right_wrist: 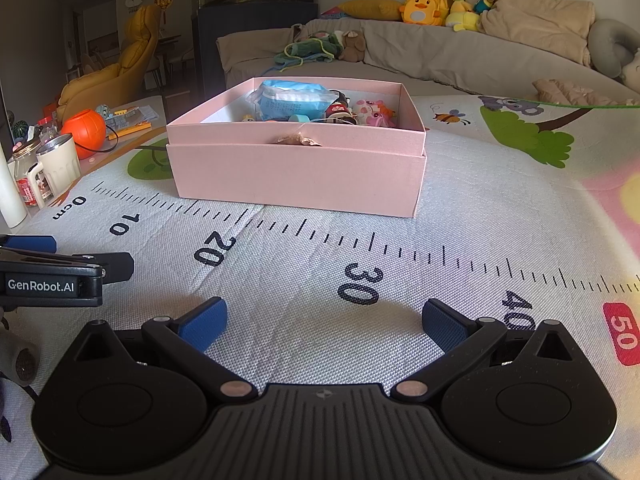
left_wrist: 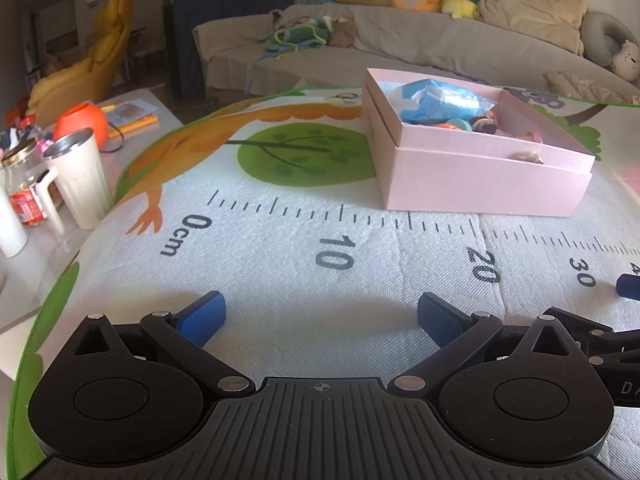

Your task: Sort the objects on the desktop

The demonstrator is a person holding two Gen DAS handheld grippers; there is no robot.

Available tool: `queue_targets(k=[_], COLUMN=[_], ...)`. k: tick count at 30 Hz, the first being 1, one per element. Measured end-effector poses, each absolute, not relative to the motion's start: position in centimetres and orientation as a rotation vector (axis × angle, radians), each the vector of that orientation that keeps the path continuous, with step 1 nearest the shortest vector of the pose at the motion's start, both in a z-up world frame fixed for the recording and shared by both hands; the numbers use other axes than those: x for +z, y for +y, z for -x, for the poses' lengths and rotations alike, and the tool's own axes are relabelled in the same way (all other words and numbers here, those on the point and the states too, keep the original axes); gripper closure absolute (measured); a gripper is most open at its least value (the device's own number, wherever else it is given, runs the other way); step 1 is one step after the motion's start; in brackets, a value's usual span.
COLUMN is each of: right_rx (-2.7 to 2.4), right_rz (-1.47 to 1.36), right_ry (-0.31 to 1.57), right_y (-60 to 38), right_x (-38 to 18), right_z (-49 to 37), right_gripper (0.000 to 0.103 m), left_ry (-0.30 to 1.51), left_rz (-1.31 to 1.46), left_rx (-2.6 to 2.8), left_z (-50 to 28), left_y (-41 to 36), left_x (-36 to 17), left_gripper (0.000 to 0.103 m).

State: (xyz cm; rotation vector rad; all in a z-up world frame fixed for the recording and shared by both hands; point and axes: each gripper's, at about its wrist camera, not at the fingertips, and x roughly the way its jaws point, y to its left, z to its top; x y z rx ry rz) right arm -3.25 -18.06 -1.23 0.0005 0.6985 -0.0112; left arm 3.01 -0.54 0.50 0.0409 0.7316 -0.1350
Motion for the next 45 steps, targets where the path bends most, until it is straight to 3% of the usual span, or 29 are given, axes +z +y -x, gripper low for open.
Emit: queue_targets(k=[45], right_rx=[-0.011], right_rz=[0.000], right_ry=[0.698], right_y=[-18.05], right_x=[-1.25], right_z=[3.16], right_gripper=[0.000], left_ry=[0.737], left_rz=[-0.047], left_rx=[-0.156], left_z=[-3.12], left_y=[-0.30], left_x=[0.51], left_gripper=[0.000])
